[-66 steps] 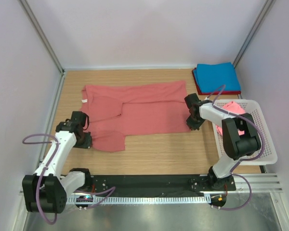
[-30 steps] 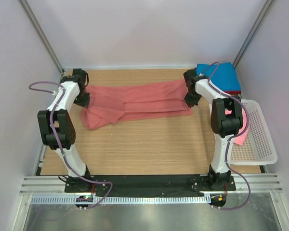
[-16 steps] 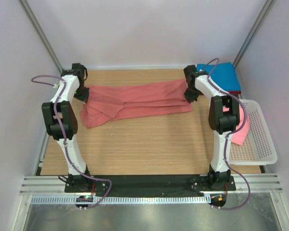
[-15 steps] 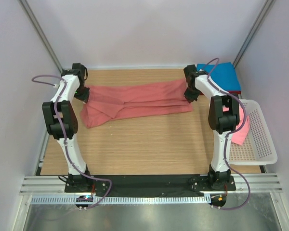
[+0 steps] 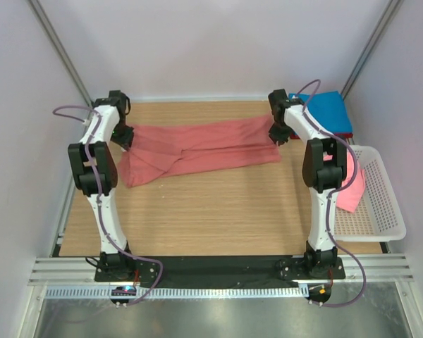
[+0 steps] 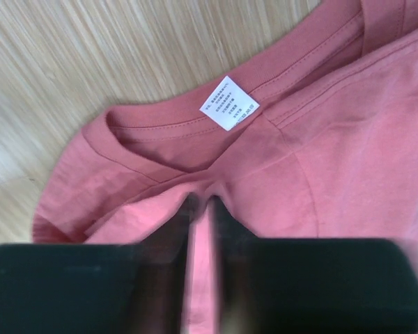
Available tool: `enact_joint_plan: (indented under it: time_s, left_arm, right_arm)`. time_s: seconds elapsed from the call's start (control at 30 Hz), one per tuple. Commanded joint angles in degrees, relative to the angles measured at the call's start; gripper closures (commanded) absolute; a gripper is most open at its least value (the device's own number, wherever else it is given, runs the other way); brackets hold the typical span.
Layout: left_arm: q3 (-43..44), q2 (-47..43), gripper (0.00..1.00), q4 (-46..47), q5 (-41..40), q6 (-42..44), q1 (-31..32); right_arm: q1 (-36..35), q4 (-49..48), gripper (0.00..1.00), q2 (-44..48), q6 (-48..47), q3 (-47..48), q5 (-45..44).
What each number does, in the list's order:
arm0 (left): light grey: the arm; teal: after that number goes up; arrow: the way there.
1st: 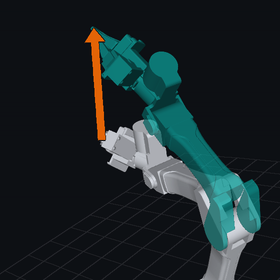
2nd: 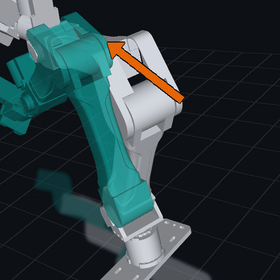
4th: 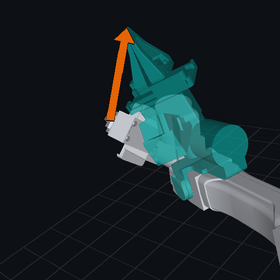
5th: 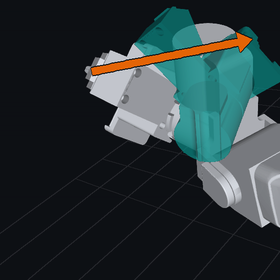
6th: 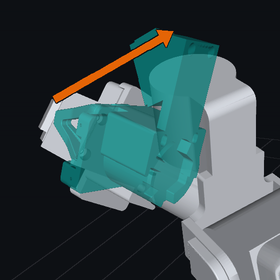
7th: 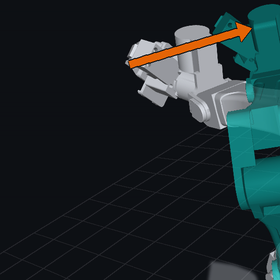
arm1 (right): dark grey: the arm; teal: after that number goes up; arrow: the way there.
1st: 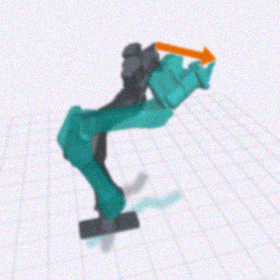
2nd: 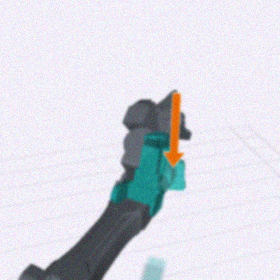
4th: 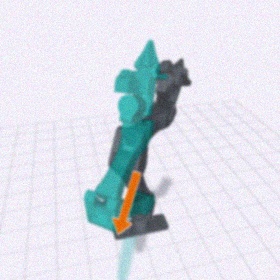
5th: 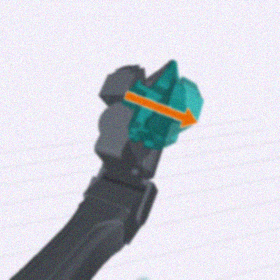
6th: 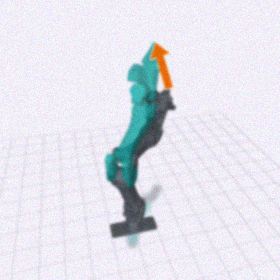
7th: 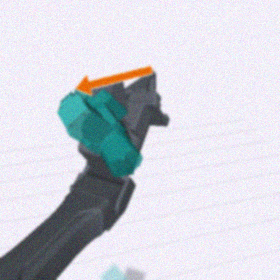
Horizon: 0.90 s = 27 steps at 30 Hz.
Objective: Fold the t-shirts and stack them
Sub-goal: Fold the tshirt
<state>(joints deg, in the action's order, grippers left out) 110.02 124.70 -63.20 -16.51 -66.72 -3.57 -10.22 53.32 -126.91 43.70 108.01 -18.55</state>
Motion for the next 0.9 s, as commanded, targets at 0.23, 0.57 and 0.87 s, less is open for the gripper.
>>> enact_joint_plan:
  time_s: [0.23,0.57,0.87]
  left_arm:
    - [6.19,-5.94,0.5,-8.61,-9.67,4.4,-0.38]
    - [-18.5,-16.51,0.48,2.64,5.42,15.65,3.05]
    - [-16.86,-14.58,0.48,-2.36,0.61,16.18,2.08]
  right_arm:
    - [0.37,4.25,0.62,7.29,-1.85,1.16,0.34]
    - [-1.12,-2.09,0.67,7.21,-6.7,-5.27,8.97]
    - [-1.47,-6.99,0.72,9.65,-6.79,-20.35,1.58]
